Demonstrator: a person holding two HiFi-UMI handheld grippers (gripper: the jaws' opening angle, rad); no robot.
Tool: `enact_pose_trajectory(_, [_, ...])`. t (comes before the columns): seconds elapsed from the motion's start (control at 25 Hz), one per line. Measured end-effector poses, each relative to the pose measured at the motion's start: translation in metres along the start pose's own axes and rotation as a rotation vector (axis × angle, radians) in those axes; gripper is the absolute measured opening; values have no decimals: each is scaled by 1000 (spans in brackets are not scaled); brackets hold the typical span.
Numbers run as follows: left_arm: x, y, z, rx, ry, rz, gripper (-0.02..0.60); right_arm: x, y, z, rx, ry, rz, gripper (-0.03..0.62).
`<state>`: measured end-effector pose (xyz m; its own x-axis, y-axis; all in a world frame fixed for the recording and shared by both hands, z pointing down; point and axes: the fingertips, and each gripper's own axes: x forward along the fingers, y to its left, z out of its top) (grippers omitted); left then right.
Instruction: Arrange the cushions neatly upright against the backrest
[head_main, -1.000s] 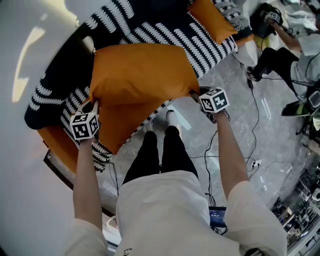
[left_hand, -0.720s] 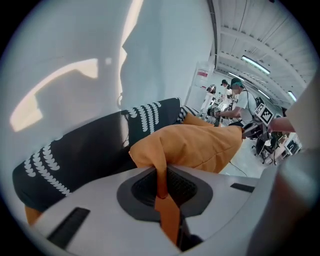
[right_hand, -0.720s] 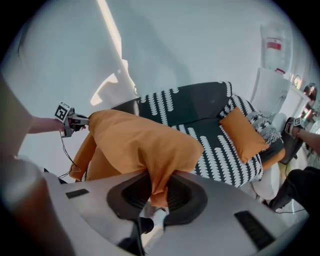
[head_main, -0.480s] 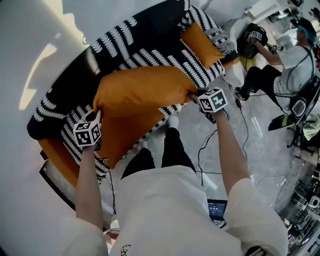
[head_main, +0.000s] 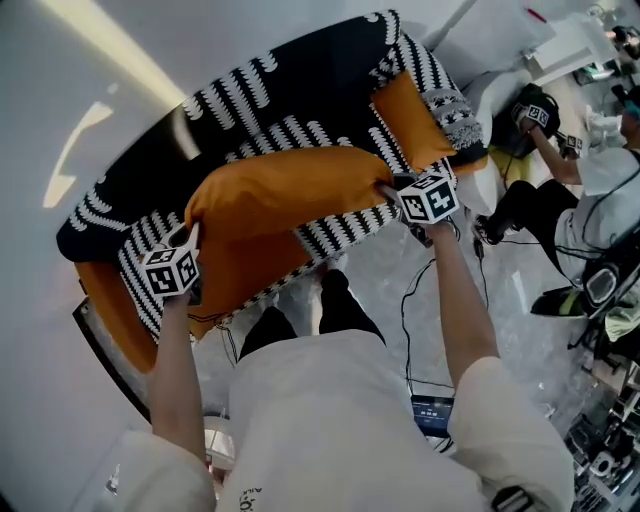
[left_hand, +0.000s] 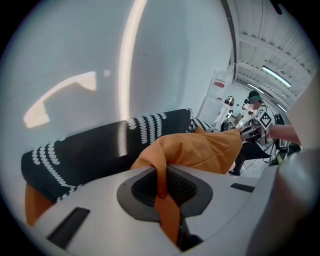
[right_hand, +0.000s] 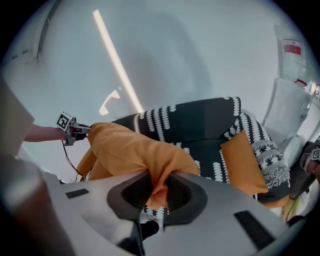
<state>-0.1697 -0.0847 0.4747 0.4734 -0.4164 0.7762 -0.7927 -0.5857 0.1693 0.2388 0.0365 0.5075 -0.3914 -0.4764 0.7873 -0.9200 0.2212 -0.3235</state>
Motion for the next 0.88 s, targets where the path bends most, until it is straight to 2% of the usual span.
enact_pose_trajectory(0.32, [36,-46,35,-89,-29,26,41,-11,-84,57,-56,-13,37,69])
enact_pose_trajectory(0.64, [83,-78,63,-153,-53,-16,41,-14,-156,103,-88,9,-1,69])
enact_pose_trajectory(0.88, [115,-92,69,-202,-60,-70,41,-7,-192,120,-69,34,-48,69])
